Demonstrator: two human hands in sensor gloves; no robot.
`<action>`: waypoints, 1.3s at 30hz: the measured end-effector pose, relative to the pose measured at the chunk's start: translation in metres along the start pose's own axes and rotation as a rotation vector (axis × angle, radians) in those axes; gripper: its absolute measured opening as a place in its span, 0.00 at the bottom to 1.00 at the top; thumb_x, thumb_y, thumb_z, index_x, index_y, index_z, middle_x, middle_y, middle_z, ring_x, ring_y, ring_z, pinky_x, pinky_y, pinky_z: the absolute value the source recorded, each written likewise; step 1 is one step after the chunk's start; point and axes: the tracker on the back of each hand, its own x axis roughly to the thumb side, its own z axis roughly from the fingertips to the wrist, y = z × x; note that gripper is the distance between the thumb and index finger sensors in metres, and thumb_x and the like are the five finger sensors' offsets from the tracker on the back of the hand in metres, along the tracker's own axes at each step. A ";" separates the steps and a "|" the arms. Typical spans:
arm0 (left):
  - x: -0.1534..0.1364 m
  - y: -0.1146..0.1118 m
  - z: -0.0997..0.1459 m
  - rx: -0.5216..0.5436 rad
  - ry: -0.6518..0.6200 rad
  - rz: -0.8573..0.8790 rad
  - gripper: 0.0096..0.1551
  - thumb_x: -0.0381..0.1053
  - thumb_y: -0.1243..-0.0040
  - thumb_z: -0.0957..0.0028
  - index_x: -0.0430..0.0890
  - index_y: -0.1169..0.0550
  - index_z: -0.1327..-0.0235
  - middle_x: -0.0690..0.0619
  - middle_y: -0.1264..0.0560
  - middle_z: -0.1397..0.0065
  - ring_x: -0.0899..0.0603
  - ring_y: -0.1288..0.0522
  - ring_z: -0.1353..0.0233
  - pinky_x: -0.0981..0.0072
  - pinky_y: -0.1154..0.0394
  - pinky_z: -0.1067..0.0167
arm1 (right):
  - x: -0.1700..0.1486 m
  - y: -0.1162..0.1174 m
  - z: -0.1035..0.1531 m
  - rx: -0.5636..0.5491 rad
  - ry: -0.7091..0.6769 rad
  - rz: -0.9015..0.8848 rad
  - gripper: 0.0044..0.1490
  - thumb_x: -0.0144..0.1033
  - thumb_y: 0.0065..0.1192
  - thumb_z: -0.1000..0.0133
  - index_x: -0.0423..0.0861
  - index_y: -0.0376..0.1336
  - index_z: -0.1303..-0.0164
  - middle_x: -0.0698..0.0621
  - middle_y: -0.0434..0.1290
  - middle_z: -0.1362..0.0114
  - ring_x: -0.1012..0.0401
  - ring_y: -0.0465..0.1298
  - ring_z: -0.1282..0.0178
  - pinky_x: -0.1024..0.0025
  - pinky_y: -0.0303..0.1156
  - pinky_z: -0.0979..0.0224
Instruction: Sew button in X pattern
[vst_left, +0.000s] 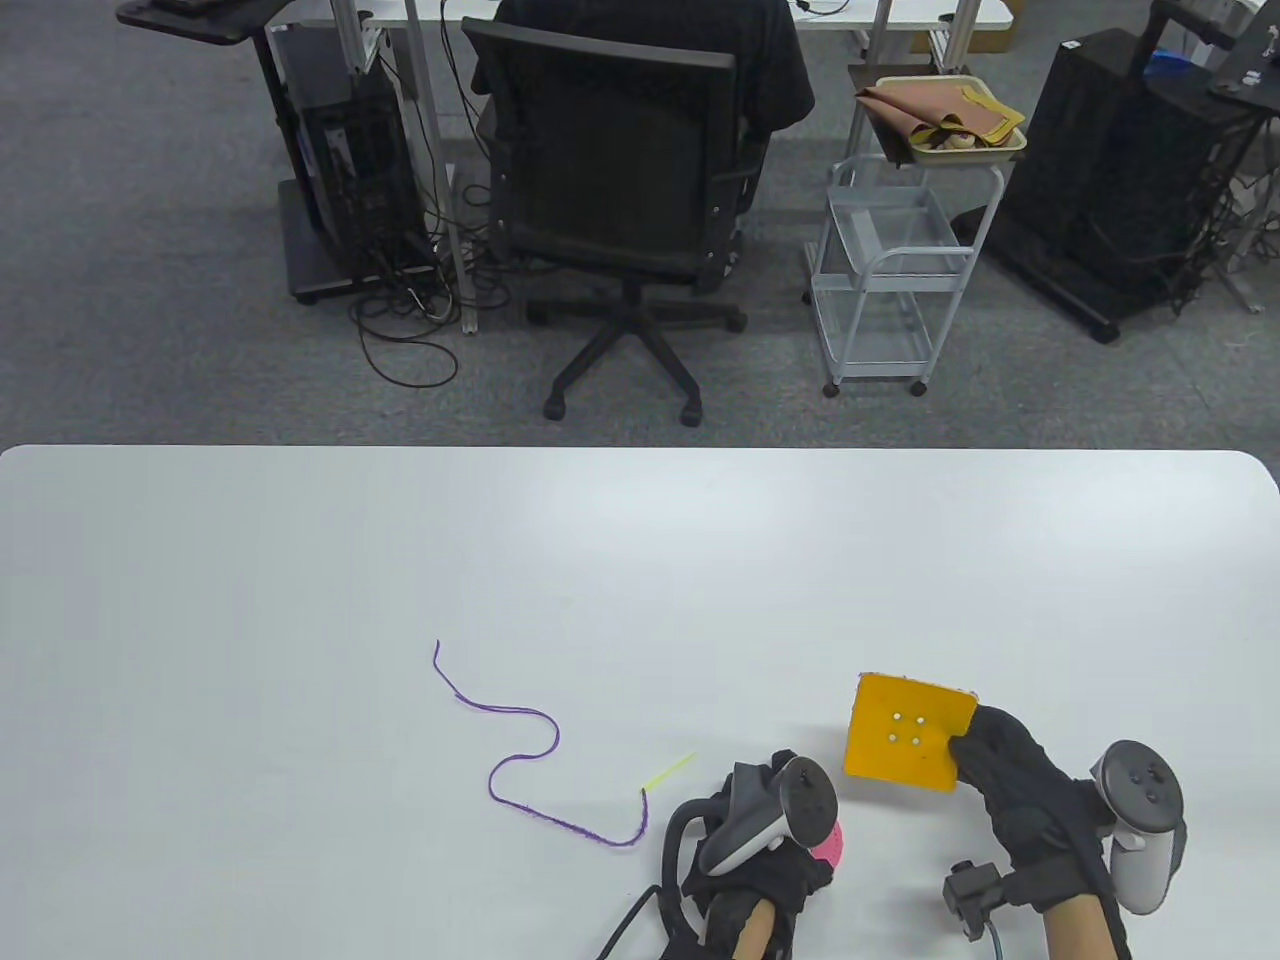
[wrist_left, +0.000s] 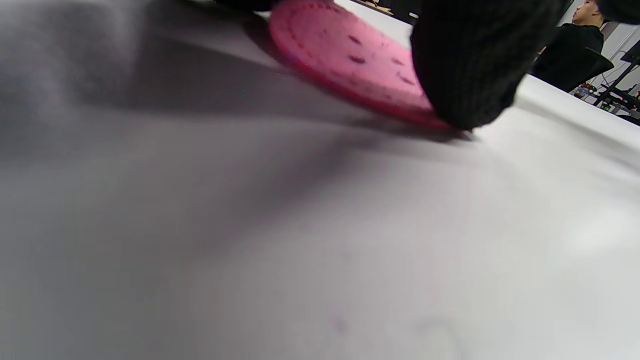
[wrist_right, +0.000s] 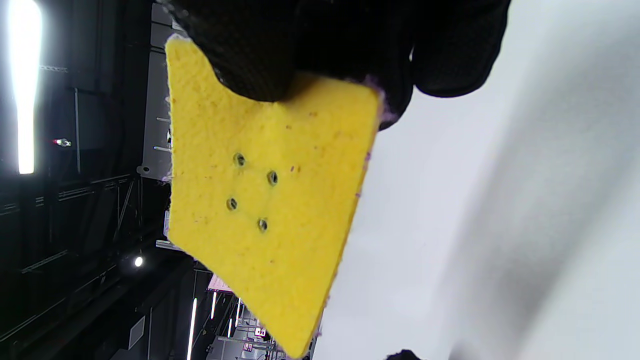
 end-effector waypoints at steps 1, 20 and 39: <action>-0.001 0.001 0.001 0.032 0.002 -0.005 0.61 0.57 0.31 0.54 0.38 0.54 0.21 0.38 0.45 0.24 0.33 0.45 0.26 0.36 0.44 0.31 | 0.000 0.000 0.000 0.000 0.001 -0.002 0.23 0.35 0.57 0.41 0.52 0.61 0.34 0.48 0.73 0.34 0.55 0.72 0.35 0.47 0.64 0.21; -0.007 0.021 0.016 0.163 0.022 -0.006 0.28 0.46 0.34 0.51 0.44 0.23 0.35 0.49 0.21 0.43 0.42 0.22 0.43 0.42 0.25 0.44 | 0.000 0.000 0.000 -0.001 0.004 -0.002 0.23 0.35 0.57 0.41 0.52 0.61 0.35 0.48 0.73 0.34 0.55 0.72 0.35 0.47 0.64 0.21; -0.016 0.037 0.033 0.140 0.060 0.085 0.20 0.44 0.40 0.48 0.46 0.22 0.43 0.48 0.21 0.43 0.41 0.21 0.44 0.41 0.24 0.45 | -0.001 0.000 0.000 -0.003 0.008 -0.005 0.23 0.35 0.57 0.41 0.52 0.61 0.35 0.48 0.72 0.34 0.55 0.72 0.35 0.47 0.64 0.21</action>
